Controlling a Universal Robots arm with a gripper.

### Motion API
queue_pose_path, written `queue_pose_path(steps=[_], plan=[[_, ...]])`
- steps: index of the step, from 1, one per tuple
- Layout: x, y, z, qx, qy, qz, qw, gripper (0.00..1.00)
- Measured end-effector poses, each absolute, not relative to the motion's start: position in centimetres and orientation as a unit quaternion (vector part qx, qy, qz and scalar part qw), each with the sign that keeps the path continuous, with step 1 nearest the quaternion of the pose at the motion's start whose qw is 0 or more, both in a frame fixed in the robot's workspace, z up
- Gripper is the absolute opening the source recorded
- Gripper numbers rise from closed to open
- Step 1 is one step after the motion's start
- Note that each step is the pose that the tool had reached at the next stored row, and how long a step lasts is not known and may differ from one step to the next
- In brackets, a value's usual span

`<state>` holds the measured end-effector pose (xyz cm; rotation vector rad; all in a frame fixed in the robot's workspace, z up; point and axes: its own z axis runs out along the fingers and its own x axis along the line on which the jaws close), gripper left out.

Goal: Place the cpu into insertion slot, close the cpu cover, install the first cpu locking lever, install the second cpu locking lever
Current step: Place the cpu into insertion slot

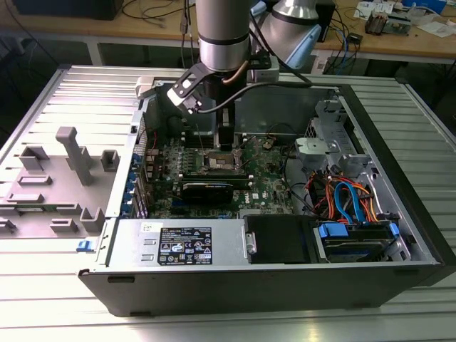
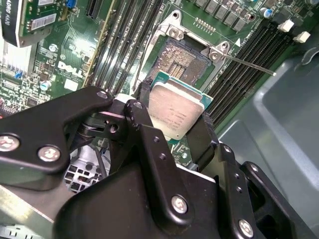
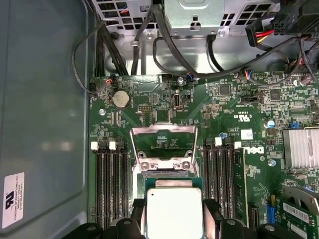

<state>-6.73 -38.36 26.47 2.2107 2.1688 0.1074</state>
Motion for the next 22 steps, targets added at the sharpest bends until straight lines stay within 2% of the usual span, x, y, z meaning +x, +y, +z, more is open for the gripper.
queue_pose_path(steps=[22], plan=[[-7.1, -38.3, 25.3, 0.713, 0.700, 0.035, 0.021, 0.55]])
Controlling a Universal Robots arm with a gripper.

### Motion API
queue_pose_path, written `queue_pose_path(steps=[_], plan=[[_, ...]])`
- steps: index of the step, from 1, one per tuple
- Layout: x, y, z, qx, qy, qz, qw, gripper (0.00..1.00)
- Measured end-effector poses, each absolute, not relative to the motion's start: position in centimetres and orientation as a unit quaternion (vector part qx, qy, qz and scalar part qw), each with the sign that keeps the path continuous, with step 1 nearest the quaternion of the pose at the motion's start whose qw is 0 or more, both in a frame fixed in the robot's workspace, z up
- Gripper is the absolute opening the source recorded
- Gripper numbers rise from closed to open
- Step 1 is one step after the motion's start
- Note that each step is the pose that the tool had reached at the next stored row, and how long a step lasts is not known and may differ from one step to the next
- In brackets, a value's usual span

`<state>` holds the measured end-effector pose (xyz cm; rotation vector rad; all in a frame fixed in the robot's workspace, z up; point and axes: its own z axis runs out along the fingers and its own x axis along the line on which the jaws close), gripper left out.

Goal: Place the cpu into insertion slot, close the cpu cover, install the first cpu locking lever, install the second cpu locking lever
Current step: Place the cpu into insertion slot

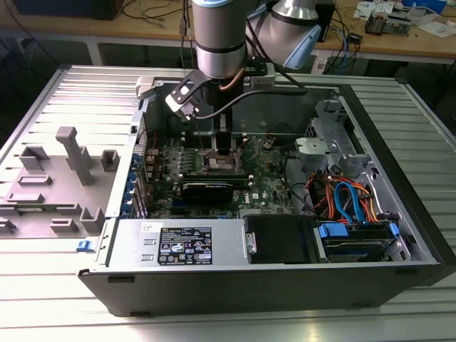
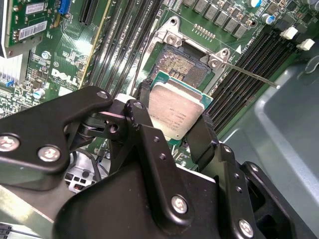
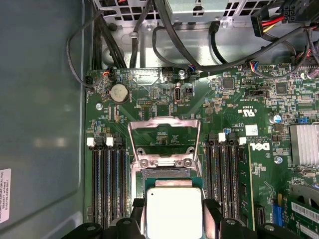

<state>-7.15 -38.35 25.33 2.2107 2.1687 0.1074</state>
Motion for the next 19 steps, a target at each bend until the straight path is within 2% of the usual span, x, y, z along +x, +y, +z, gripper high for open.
queue_pose_path(steps=[19], plan=[[-7.85, -38.32, 25.09, 0.713, 0.700, 0.035, 0.021, 0.55]])
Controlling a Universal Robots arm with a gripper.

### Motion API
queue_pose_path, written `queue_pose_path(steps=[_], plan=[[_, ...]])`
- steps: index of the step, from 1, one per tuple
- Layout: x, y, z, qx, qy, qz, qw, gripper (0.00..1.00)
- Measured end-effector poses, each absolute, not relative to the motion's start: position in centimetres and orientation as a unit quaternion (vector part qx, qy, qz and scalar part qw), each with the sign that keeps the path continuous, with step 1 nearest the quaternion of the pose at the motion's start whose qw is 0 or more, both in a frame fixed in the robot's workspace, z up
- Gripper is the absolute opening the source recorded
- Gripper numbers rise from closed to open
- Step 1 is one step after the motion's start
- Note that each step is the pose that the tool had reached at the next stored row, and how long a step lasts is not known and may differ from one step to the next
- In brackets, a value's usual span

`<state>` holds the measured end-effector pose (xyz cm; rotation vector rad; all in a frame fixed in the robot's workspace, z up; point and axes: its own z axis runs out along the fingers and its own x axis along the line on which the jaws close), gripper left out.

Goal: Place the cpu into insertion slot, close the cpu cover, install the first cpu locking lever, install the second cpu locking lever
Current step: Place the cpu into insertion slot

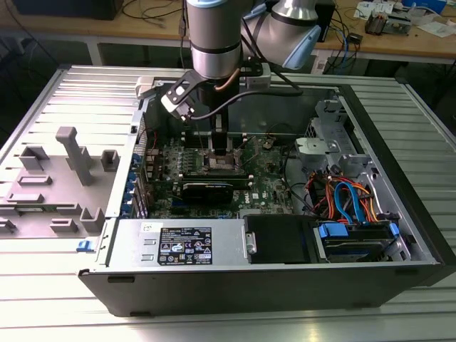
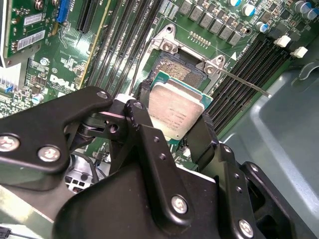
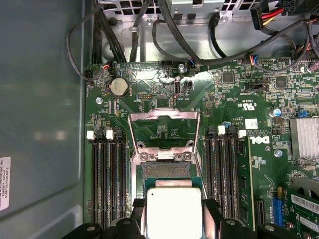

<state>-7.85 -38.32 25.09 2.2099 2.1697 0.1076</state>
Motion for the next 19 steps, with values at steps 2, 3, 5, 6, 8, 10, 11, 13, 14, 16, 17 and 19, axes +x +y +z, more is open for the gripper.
queue_pose_path(steps=[2, 3, 5, 6, 8, 10, 11, 13, 14, 16, 17, 19], plan=[[-7.8, -38.2, 24.8, 0.710, 0.703, 0.035, 0.021, 0.55], [-7.8, -38.2, 24.6, 0.707, 0.706, 0.035, 0.021, 0.55], [-7.8, -38.2, 24.2, 0.698, 0.715, 0.035, 0.021, 0.55], [-7.8, -38.1, 23.9, 0.697, 0.716, 0.035, 0.021, 0.55], [-7.7, -38.1, 23.4, 0.697, 0.716, 0.035, 0.021, 0.55], [-7.7, -38.1, 22.9, 0.697, 0.716, 0.035, 0.021, 0.55], [-7.6, -38.1, 22.6, 0.697, 0.716, 0.035, 0.021, 0.55], [-7.6, -38.1, 22.3, 0.697, 0.715, 0.035, 0.021, 0.55], [-7.6, -38.1, 22.0, 0.698, 0.715, 0.035, 0.021, 0.55], [-7.4, -38.1, 21.7, 0.699, 0.714, 0.035, 0.021, 0.55], [-7.4, -38.1, 21.6, 0.700, 0.713, 0.035, 0.021, 0.55], [-7.3, -38.1, 21.5, 0.702, 0.711, 0.035, 0.021, 0.55]])
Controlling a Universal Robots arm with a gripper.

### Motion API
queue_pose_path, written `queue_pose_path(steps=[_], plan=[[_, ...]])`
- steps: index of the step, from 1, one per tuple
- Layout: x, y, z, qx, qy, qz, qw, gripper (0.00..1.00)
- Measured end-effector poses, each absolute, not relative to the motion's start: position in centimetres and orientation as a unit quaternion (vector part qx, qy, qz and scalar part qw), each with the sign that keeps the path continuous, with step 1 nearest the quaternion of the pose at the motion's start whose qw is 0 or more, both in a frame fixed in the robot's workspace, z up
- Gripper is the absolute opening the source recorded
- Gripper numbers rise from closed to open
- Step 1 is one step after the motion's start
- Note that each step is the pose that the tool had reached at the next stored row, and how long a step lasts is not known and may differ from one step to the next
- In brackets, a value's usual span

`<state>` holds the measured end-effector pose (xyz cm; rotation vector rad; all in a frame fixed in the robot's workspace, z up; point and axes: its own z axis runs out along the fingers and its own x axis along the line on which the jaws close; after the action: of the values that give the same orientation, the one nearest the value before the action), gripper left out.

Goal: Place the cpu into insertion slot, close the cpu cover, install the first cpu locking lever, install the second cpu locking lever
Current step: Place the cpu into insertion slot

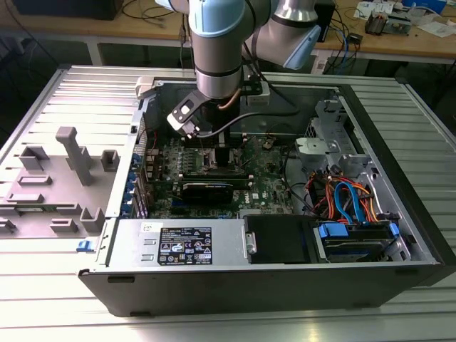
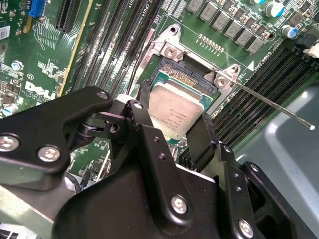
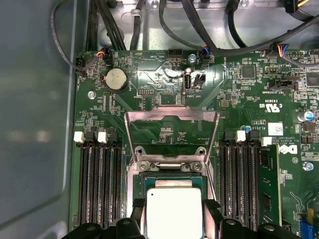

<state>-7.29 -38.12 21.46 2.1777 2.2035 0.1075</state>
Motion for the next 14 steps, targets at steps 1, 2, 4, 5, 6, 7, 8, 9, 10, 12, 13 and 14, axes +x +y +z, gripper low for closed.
queue_pose_path(steps=[1, 2, 4, 5, 6, 7, 8, 9, 10, 12, 13, 14], plan=[[-7.28, -38.12, 21.44, 0.702, 0.711, 0.035, 0.021, 0.55], [-7.28, -38.12, 21.44, 0.702, 0.711, 0.035, 0.021, 0.55], [-7.28, -38.12, 21.44, 0.702, 0.711, 0.035, 0.021, 0.55], [-7.28, -38.12, 21.44, 0.702, 0.711, 0.035, 0.021, 0.55], [-7.28, -38.12, 21.44, 0.702, 0.711, 0.035, 0.021, 0.55], [-7.28, -38.12, 21.44, 0.702, 0.711, 0.035, 0.021, 0.55], [-7.28, -38.12, 21.44, 0.702, 0.711, 0.035, 0.021, 0.55], [-7.28, -38.12, 21.44, 0.702, 0.711, 0.035, 0.021, 0.55], [-7.28, -38.12, 21.44, 0.702, 0.711, 0.035, 0.021, 0.55], [-7.28, -38.12, 21.40, 0.703, 0.710, 0.035, 0.021, 0.55], [-7.28, -38.12, 21.34, 0.704, 0.709, 0.035, 0.021, 0.55], [-7.28, -38.12, 21.30, 0.704, 0.709, 0.035, 0.021, 0.55]])
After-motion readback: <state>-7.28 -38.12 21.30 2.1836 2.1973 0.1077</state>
